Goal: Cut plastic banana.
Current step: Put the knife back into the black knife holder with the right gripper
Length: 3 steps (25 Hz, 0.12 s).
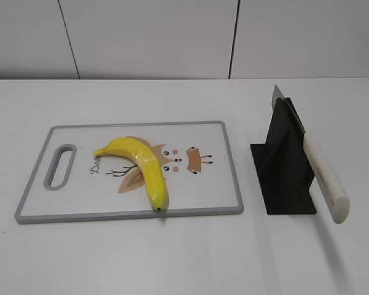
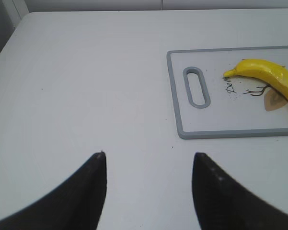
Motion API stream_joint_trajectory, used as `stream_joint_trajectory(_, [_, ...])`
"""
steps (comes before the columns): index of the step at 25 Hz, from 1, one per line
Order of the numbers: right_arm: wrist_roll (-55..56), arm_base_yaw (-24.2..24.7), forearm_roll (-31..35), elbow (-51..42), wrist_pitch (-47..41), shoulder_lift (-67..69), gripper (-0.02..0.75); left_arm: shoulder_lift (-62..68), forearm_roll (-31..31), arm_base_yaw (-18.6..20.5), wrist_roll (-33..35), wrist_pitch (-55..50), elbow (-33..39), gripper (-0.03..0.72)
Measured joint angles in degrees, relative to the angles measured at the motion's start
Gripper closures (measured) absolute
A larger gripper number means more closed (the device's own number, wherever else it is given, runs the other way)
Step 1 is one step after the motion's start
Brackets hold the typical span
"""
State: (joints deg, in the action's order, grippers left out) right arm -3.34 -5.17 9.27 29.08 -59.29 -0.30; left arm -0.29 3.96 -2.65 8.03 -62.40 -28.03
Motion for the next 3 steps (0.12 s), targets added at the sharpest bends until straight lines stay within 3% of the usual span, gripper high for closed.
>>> stream_joint_trajectory(3, [0.0,0.0,0.1,0.0,0.0,0.0,0.242,0.0,0.0,0.0,0.0,0.0,0.0,0.155])
